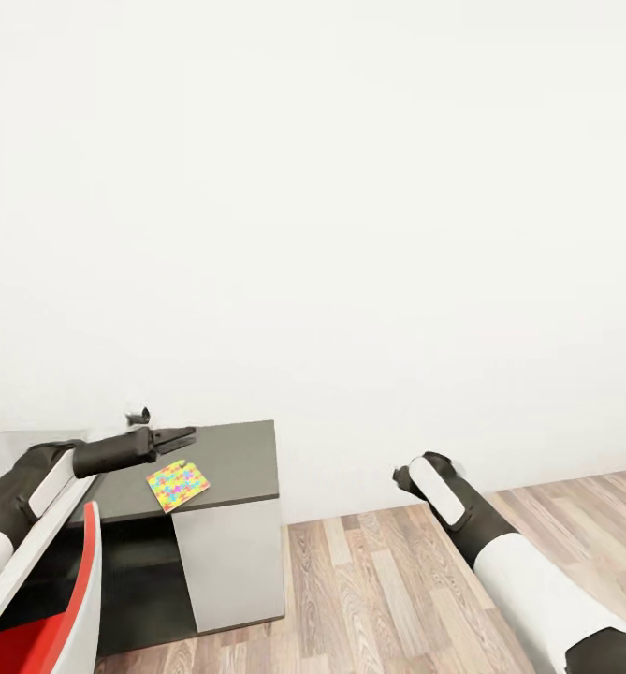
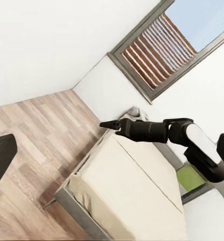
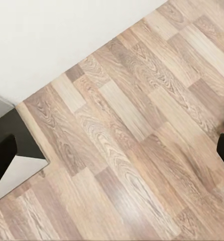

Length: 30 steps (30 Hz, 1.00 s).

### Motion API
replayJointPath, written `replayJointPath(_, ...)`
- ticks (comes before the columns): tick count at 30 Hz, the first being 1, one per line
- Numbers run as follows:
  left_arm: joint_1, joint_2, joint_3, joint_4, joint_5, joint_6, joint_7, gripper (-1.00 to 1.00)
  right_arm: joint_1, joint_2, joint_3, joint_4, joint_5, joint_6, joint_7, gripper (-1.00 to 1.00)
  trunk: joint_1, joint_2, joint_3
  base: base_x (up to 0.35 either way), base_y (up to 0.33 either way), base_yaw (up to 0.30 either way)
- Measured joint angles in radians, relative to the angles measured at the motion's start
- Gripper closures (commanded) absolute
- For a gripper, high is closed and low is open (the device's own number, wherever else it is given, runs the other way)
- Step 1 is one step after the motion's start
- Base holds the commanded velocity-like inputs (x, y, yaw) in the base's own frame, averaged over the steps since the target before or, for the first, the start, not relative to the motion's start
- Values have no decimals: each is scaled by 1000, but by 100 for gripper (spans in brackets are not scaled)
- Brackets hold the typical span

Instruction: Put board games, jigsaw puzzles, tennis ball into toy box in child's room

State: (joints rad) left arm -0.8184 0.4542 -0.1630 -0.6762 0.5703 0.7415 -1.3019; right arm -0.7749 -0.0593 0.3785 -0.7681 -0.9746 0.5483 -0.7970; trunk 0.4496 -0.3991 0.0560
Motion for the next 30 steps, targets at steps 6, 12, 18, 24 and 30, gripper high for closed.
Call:
replayJointPath(6,-6,-28,10,97,-17,-64,179,-100,39,-3,6,36,24,-70,63,-100,0,0,0,0,0,-1)
replayJointPath(12,-17,-59,16,130,-7,-76,213,-100,53,-3,31,40,36,-104,96,-100,0,0,0,0,0,0)
replayJointPath(18,10,-50,20,106,-8,-45,179,-100,53,31,41,51,58,-130,116,-100,0,0,0,0,0,0)
replayJointPath(24,12,-48,21,103,-8,-43,146,-100,53,33,43,52,62,-131,140,-100,0,0,0,0,0,0)
replayJointPath(30,12,-49,22,103,-8,-43,145,-100,53,31,44,53,62,-129,144,-100,0,0,0,0,0,0)
